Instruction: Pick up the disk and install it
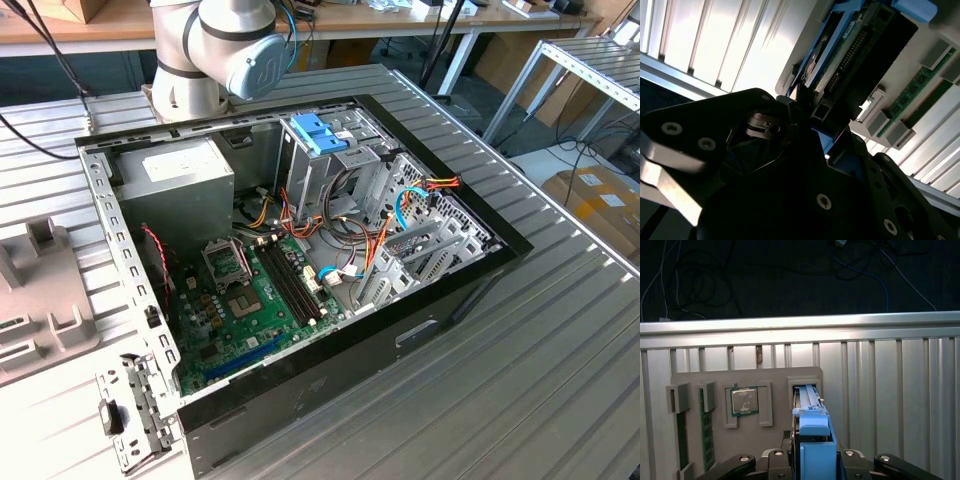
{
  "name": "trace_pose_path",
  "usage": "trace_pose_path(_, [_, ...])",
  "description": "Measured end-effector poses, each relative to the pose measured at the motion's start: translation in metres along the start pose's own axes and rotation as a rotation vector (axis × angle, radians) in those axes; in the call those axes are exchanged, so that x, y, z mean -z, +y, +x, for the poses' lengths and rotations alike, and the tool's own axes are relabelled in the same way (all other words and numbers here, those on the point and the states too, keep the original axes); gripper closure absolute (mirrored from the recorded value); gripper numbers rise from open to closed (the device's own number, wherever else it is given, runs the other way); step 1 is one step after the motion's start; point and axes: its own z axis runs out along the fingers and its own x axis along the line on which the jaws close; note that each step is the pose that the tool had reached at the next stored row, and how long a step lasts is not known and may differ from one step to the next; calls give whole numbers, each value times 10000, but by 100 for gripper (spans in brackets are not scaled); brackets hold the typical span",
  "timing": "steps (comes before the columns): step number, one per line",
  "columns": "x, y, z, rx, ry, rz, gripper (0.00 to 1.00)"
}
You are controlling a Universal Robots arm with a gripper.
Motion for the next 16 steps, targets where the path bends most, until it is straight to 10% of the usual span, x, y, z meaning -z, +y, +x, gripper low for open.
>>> trace_pose_path(16, [101, -1, -3, 0, -2, 1, 63])
